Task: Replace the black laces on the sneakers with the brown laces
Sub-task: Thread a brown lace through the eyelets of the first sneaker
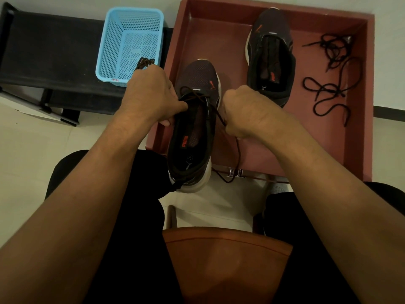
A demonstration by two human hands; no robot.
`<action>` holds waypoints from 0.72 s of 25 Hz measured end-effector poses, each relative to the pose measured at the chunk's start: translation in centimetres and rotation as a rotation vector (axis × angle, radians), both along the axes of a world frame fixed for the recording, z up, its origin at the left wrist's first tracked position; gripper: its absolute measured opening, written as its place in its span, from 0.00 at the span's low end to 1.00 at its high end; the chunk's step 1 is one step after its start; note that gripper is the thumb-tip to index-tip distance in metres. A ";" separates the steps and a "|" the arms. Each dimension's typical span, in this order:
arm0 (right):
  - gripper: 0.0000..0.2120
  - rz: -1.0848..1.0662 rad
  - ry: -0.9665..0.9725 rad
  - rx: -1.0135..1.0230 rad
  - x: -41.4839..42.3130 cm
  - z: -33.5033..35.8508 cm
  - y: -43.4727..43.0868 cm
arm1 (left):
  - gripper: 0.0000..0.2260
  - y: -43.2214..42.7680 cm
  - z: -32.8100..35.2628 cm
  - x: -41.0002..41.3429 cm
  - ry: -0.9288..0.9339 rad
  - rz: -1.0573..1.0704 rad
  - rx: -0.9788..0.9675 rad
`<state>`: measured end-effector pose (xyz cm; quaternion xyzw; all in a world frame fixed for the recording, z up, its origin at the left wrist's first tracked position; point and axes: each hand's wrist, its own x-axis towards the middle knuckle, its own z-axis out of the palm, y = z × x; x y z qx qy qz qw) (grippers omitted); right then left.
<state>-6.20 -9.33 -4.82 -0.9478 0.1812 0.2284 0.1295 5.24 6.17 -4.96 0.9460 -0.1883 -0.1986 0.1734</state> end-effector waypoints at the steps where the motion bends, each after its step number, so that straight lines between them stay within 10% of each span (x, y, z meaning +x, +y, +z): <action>1: 0.15 -0.005 -0.018 0.007 0.1 -0.1 0.0 | 0.08 0.0 0.1 0.0 0.000 -0.003 0.001; 7: 0.08 -0.048 -0.363 0.049 1.4 -1.2 -0.2 | 0.08 0.1 0.0 -0.1 -0.011 -0.015 -0.018; 18: 0.13 0.015 -0.070 -0.003 0.5 0.2 0.6 | 0.09 -0.1 0.2 0.2 0.094 0.054 -0.005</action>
